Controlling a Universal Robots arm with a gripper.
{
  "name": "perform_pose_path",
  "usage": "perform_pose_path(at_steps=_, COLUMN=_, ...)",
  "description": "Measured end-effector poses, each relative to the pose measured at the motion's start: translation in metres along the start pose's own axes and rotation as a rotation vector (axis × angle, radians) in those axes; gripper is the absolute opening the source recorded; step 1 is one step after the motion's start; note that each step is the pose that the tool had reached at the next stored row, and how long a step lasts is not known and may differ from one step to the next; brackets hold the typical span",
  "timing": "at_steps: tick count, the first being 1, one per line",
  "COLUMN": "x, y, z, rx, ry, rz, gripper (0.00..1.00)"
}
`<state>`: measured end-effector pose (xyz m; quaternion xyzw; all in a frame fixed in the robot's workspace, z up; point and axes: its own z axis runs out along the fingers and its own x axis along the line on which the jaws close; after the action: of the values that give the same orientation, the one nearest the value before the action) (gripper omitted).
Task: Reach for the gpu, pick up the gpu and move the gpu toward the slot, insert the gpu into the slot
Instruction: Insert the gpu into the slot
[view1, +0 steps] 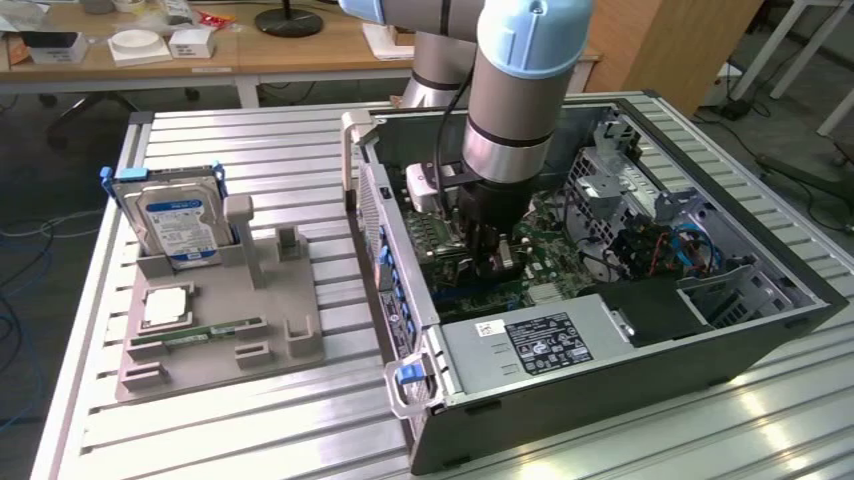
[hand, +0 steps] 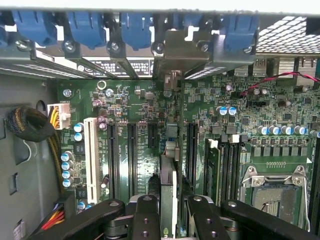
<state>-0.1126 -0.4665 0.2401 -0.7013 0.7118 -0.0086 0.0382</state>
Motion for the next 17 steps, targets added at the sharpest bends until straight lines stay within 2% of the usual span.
perform_pose_path(at_steps=2, x=0.0, y=0.0, z=-0.0002, rx=0.0002, ry=-0.0004, rz=0.0, gripper=0.26)
perform_pose_path(at_steps=4, x=-0.0004, y=-0.0001, z=-0.0017, rx=0.0019, ry=-0.0034, rz=0.0, gripper=0.26)
perform_pose_path(at_steps=6, x=-0.0002, y=0.0, z=-0.0045, rx=0.0003, ry=-0.0002, rz=0.0, gripper=0.26)
perform_pose_path(at_steps=17, x=-0.0008, y=0.0004, z=-0.0039, rx=-0.0001, ry=-0.0013, rz=-0.009, gripper=0.26)
